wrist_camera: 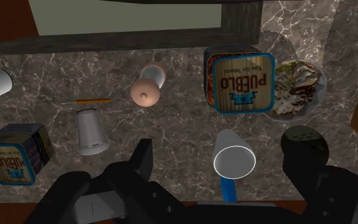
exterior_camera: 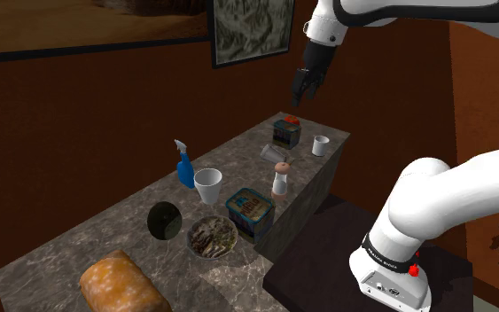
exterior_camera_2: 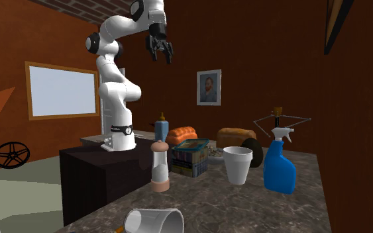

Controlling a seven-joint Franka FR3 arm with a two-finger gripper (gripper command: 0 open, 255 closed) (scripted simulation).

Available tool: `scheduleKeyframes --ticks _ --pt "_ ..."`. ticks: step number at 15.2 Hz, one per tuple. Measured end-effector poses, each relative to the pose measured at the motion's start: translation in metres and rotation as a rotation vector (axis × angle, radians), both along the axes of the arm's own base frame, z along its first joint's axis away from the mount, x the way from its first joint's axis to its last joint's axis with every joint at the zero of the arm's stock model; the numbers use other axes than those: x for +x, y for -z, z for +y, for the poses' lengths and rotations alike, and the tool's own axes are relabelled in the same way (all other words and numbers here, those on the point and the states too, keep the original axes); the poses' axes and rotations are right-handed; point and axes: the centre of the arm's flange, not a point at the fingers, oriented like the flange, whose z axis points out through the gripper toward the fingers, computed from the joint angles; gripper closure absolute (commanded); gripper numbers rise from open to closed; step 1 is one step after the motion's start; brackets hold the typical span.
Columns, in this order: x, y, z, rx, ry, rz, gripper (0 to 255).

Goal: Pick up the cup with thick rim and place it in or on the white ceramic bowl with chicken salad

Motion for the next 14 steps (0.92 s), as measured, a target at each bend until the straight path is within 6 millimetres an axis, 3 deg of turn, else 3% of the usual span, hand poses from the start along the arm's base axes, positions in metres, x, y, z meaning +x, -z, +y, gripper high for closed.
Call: scheduleKeyframes --ticks 3,14 --pt "0.014 0.010 0.003 0.002 0.000 0.006 0" --pt "0.116 0.108 0.016 0.018 -0.005 0.055 0"
